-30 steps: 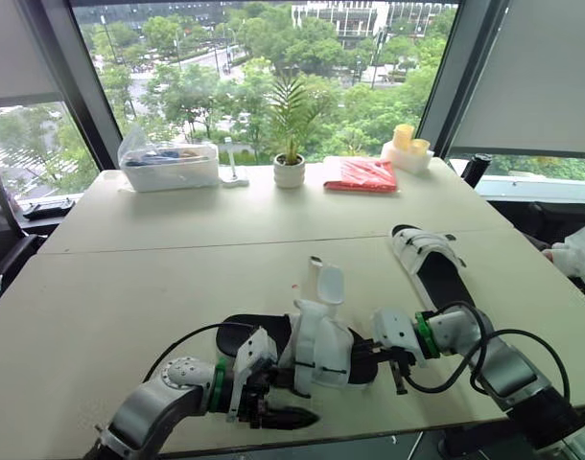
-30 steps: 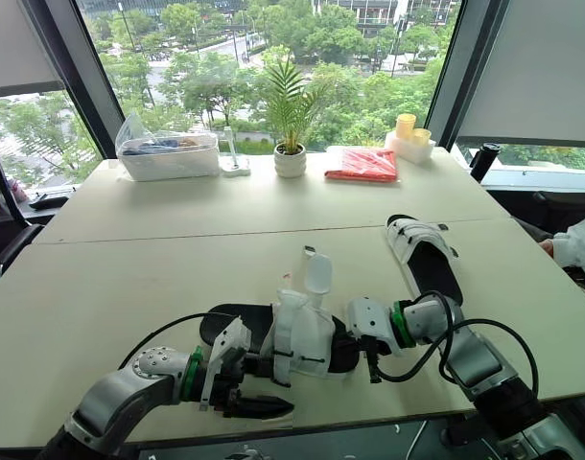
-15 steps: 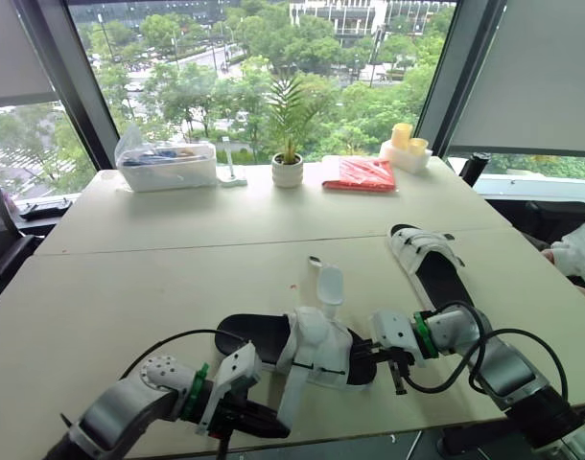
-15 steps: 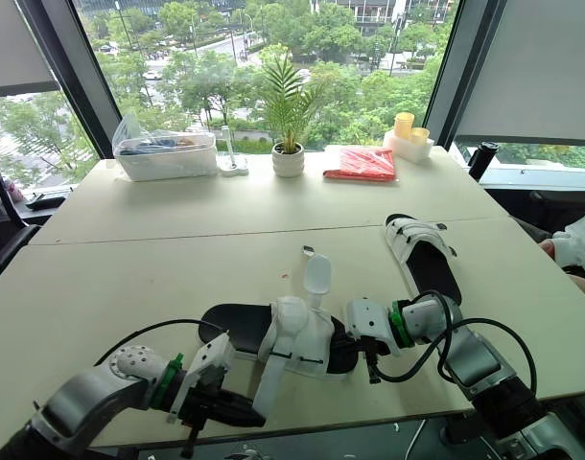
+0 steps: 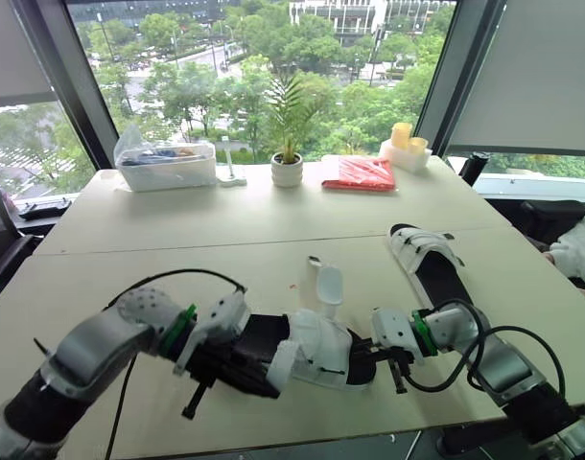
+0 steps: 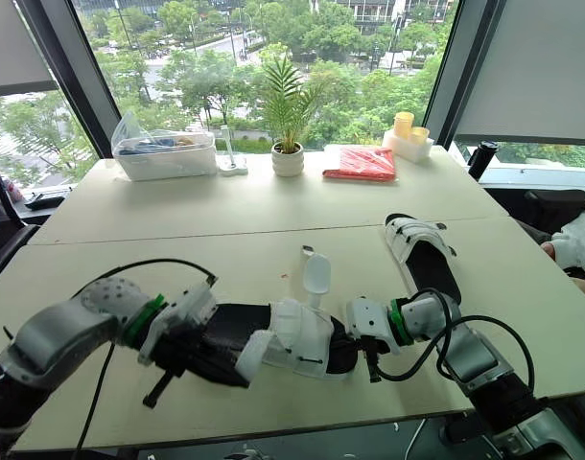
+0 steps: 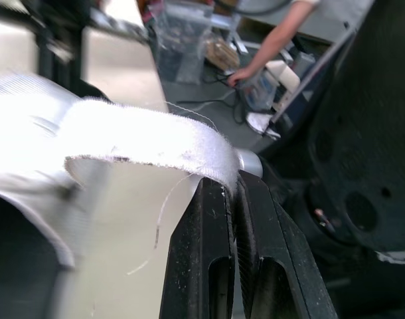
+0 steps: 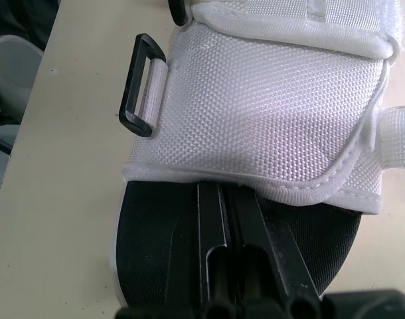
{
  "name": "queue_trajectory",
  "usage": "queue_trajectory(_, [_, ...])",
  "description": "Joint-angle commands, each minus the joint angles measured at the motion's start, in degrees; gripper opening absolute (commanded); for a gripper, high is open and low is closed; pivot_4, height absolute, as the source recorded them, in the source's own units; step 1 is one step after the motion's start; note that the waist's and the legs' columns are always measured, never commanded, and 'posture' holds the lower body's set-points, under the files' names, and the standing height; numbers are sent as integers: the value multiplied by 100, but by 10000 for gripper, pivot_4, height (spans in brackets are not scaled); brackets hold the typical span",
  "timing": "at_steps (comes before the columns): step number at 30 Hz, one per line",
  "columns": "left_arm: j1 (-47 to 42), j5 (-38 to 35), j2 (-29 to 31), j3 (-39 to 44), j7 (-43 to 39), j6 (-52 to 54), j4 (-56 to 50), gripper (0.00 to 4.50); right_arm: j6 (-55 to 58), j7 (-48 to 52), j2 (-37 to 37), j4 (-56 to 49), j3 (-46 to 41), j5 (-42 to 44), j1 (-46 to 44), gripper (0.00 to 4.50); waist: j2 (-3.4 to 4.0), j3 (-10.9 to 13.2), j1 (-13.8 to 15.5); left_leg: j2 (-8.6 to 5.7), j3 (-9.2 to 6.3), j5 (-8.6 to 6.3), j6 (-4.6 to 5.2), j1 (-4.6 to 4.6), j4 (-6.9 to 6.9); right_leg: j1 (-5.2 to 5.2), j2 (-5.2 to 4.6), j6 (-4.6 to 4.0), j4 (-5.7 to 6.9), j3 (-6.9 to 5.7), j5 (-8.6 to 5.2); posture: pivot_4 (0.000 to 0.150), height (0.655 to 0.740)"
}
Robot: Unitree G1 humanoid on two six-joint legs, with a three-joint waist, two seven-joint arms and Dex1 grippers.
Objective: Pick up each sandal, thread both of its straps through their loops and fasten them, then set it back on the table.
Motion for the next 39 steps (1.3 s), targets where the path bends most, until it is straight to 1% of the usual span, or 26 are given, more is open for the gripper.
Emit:
queue_trajectory(1, [-468, 120, -258, -13, -126, -171, 531, 539, 115, 10, -9, 364, 285, -402, 129, 0, -1, 0, -3, 0, 0, 0, 0, 0, 1, 1, 0, 0, 0, 0, 0, 1500, 7400])
queue_trajectory(5, [-815, 51, -773, -108, -17, 106, 1105, 539, 120, 3, -5, 357, 275, -408, 118, 0, -2, 1, 4, 0, 0, 2, 1, 0, 1, 2, 2, 1, 3, 0, 1, 1500, 7400])
queue_trajectory(10, [-1123, 185, -1536, 2, 494, 305, 2024, 539, 151, -22, -14, 323, 257, -409, 120, 0, -6, 3, 1, 0, -1, 3, 4, 0, 14, 8, 4, 3, 9, -1, 2, 1500, 7400])
queue_trajectory(17, [-1465, 569, -2082, -47, 776, -27, 2830, 539, 179, -34, -24, 300, 249, -402, 125, 0, -8, 5, 5, 0, -2, 3, 3, 0, 25, 9, 5, 4, 13, -1, 3, 1500, 7400])
queue_trajectory(21, [-1595, 653, -2170, -120, 547, -100, 3042, 539, 187, -29, -28, 288, 252, -397, 111, 0, -8, 5, -1, 0, -2, 2, 2, 0, 28, 10, 6, 4, 15, -1, 3, 1500, 7400])
queue_trajectory(25, [-1678, 386, -2085, -154, 18, 268, 2839, 539, 205, -34, -34, 258, 250, -392, 118, 0, -9, 5, 2, 0, -2, 2, 2, 0, 28, 10, 5, 4, 18, -1, 3, 1500, 7400])
queue_trajectory(31, [-1862, 38, -2027, -70, -446, 788, 2647, 539, 225, -42, -56, 229, 230, -385, 146, 0, -8, 5, -2, 0, -2, 0, -2, 0, 29, 11, 5, 4, 18, -1, 3, 1500, 7400])
queue_trajectory(35, [-2015, -261, -2160, 148, -334, 1151, 2571, 539, 230, -52, -68, 214, 217, -382, 160, 0, -9, 5, 2, 0, -2, 2, 2, -1, 28, 11, 5, 4, 18, -1, 3, 1500, 7400])
queue_trajectory(39, [-2051, 88, -2248, 24, -261, 825, 2933, 539, 243, -70, -56, 207, 223, -378, 156, 0, -9, 5, 4, 0, -2, 2, 2, -1, 30, 11, 5, 4, 18, -1, 3, 1500, 7400])
